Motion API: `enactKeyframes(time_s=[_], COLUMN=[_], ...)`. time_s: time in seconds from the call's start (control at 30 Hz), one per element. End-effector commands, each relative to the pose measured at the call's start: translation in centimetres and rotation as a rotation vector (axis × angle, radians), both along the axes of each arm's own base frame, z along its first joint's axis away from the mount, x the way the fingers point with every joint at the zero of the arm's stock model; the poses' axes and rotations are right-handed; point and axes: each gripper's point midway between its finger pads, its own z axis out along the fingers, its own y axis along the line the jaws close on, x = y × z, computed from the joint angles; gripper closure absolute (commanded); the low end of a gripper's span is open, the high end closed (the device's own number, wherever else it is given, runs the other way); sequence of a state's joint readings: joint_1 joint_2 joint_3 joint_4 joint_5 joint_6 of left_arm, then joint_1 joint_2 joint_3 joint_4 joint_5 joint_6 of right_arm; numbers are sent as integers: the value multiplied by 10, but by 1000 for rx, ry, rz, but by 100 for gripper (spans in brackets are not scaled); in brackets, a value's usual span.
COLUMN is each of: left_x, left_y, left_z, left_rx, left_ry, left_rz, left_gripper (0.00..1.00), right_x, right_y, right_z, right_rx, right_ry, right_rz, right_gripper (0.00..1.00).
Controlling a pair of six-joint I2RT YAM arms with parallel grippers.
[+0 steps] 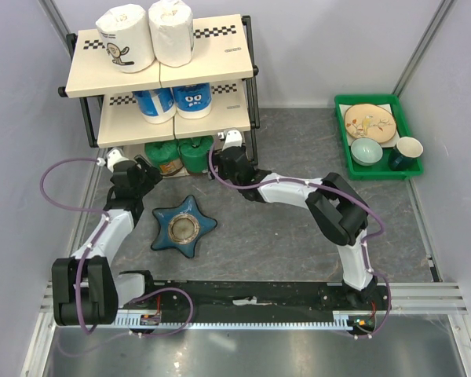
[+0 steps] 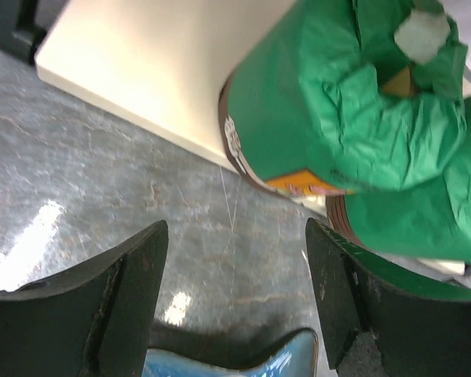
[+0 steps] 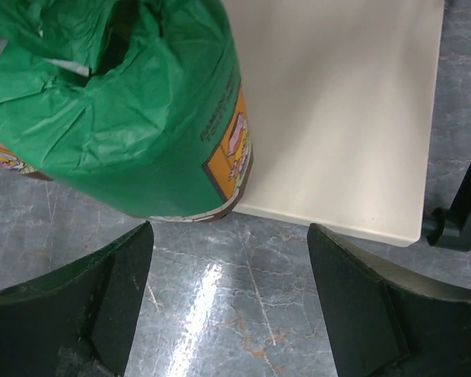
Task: Place and organize the paper towels onto the shelf
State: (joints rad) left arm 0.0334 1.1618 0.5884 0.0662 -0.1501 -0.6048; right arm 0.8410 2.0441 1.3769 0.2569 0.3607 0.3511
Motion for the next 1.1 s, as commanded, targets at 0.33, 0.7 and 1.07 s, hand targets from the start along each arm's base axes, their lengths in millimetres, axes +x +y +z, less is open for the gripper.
enactKeyframes(time_s=[0.33,0.7,1.07], left_x=[31,42,55], left_y=[16,12,8], left_z=[9,0,1], left_rx=[56,49,39], left_ry=[-40,-18,-24], left_rz=[62,35,15], left_gripper=[22,22,22], right_x=[17,31,40], right_y=[24,29,30], right_z=[17,8,10], right_rx=[83,97,110], right_ry=[-37,-32,-36], right_rz=[27,15,8], right_gripper=[12,12,12])
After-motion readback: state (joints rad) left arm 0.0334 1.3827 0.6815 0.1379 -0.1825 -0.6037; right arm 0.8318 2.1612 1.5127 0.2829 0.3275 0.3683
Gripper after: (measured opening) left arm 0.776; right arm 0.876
